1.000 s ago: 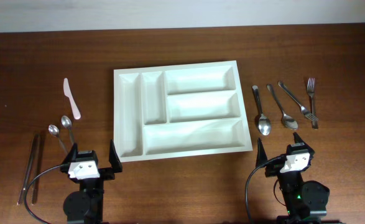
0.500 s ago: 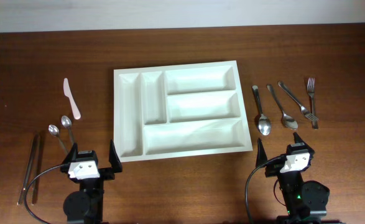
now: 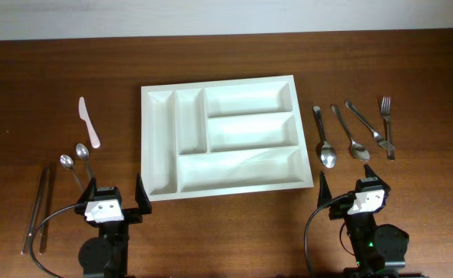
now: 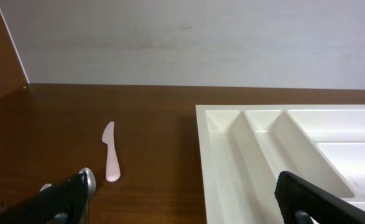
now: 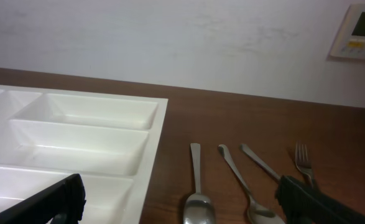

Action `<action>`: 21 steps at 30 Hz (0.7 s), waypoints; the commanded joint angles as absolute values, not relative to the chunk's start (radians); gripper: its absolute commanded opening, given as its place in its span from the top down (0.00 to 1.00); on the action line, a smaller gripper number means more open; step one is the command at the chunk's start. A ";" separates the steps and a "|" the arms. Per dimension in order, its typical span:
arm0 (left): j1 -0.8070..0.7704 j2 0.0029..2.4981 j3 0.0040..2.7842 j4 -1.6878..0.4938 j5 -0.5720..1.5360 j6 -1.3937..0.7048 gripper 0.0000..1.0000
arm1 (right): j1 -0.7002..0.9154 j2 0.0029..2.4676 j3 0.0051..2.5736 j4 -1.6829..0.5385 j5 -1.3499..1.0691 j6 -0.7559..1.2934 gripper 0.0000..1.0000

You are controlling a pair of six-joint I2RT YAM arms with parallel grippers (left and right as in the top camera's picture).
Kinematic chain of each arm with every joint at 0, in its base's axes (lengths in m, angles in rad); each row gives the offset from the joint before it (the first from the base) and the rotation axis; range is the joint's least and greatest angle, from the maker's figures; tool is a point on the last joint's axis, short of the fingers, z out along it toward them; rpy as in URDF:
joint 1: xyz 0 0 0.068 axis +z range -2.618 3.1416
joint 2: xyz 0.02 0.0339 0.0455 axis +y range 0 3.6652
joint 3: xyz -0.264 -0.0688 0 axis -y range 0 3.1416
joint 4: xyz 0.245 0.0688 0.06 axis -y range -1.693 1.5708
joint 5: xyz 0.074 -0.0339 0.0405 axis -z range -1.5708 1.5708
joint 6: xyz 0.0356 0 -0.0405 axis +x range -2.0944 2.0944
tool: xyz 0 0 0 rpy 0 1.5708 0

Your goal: Pack container

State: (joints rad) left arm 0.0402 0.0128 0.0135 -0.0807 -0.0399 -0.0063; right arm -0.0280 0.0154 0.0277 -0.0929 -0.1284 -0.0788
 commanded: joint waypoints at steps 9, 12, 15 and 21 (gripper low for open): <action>0.036 0.006 0.009 -0.083 -0.029 0.009 0.01 | -0.020 0.006 0.016 -0.089 -0.112 -0.073 0.01; 0.036 0.006 0.009 -0.083 -0.029 0.009 0.01 | -0.020 0.006 0.016 -0.088 -0.112 -0.073 0.01; 0.036 0.006 0.009 -0.083 -0.029 0.009 0.01 | -0.020 0.006 0.016 -0.088 -0.112 -0.061 0.01; 0.036 0.006 0.009 -0.083 -0.029 0.009 0.01 | -0.020 0.006 0.033 -0.089 -0.112 0.074 0.01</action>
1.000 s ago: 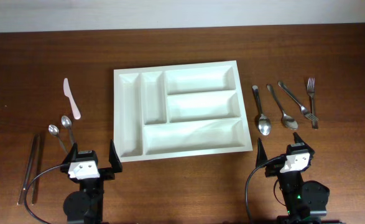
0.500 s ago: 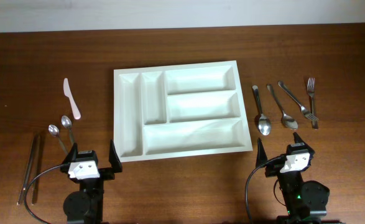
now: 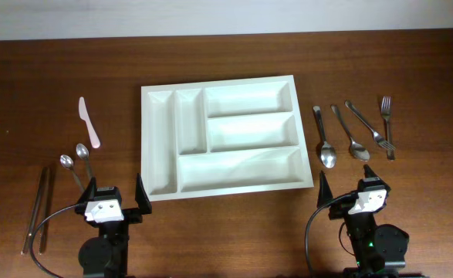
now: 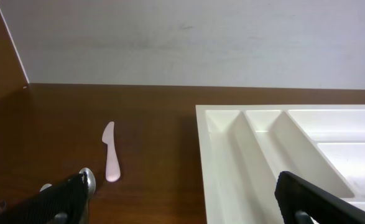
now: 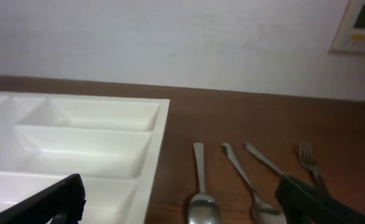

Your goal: Pack container

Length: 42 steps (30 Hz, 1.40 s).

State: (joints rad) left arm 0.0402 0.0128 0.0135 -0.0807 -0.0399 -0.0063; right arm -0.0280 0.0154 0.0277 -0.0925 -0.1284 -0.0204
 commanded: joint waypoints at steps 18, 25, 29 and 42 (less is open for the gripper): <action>0.036 0.006 0.009 -0.083 -0.029 0.009 0.01 | -0.020 0.059 0.316 -0.386 -0.066 0.091 0.01; 0.036 0.006 0.009 -0.083 -0.029 0.009 0.01 | -0.020 0.279 0.569 -0.576 -0.016 0.091 0.01; 0.036 0.006 0.009 -0.083 -0.029 0.009 0.01 | -0.020 0.459 0.762 -0.707 -0.006 0.091 0.01; 0.036 0.006 0.009 -0.083 -0.029 0.009 0.01 | -0.020 0.920 1.219 -1.106 -0.006 0.083 0.01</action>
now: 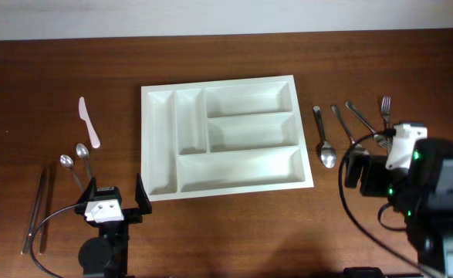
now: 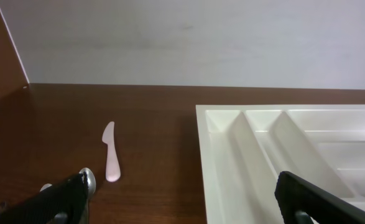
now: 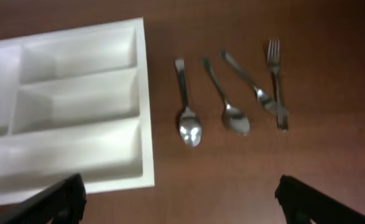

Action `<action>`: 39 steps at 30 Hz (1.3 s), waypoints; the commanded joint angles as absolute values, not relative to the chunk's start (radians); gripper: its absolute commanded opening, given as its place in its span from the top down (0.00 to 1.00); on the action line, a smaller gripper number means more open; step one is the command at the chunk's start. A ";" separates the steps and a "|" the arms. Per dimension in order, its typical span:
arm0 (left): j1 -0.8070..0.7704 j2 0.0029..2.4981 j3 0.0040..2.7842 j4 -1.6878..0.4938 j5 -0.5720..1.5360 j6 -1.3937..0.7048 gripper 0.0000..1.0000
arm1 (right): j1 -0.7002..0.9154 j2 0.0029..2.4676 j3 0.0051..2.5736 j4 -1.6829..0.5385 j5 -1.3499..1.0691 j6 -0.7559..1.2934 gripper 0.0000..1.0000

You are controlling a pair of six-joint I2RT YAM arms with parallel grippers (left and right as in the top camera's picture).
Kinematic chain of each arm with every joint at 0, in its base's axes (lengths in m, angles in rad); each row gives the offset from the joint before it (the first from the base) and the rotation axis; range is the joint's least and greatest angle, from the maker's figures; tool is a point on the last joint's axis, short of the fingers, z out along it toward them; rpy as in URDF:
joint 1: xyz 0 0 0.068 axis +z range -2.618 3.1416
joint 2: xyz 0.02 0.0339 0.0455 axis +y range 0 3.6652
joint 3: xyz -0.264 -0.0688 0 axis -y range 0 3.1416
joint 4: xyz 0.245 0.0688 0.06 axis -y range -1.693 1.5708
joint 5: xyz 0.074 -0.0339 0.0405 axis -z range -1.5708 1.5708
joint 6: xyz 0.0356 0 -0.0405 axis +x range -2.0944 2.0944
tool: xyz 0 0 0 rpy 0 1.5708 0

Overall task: Pack container
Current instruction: 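Move the right gripper over the spoons right of the tray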

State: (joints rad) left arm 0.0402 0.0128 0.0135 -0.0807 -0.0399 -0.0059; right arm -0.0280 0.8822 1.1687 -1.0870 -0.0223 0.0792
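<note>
The white cutlery tray [image 1: 158, 147] lies mid-table with all its compartments empty. To its right lie a large spoon [image 1: 325, 147], a second spoon [image 3: 232, 116], a third utensil [image 3: 254, 87] and a fork [image 1: 386, 105]. My right gripper [image 3: 179, 208] hangs open, raised above the table and looking down on these pieces. The right arm [image 1: 402, 166] covers part of them in the overhead view. My left gripper [image 2: 179, 204] rests low and open at the tray's near left corner, holding nothing. A pink knife [image 2: 110, 160] lies ahead of it.
Left of the tray are the pink knife [image 1: 89, 123], two small spoons [image 1: 73, 158] and a long pair of metal sticks [image 1: 37, 208] near the table's left front. A pale wall stands behind the table's far edge.
My right arm has lifted off its rest and moved forward and right; its camera now looks down on the cutlery and the tray's right side. The left arm and all objects are unmoved.
Both arms sat low at the table's front edge with grippers open, the tray empty and the cutlery laid out on both sides. That held at the second moment. Now the right arm is raised over the right-hand cutlery, still open.
</note>
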 commanded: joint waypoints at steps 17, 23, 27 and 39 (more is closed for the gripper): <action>0.036 0.006 0.009 -0.083 -0.029 0.009 0.01 | -0.020 1.133 1.221 -1.208 -0.116 0.084 0.01; 0.036 0.006 0.009 -0.083 -0.029 0.009 0.01 | -0.036 1.244 1.221 -1.081 -0.070 0.114 0.01; 0.036 0.006 0.009 -0.083 -0.029 0.009 0.01 | -0.068 1.354 1.221 -1.003 -0.083 0.115 0.01; 0.036 0.006 0.009 -0.083 -0.029 0.009 0.01 | -0.121 1.597 1.222 -0.855 -0.099 0.086 0.00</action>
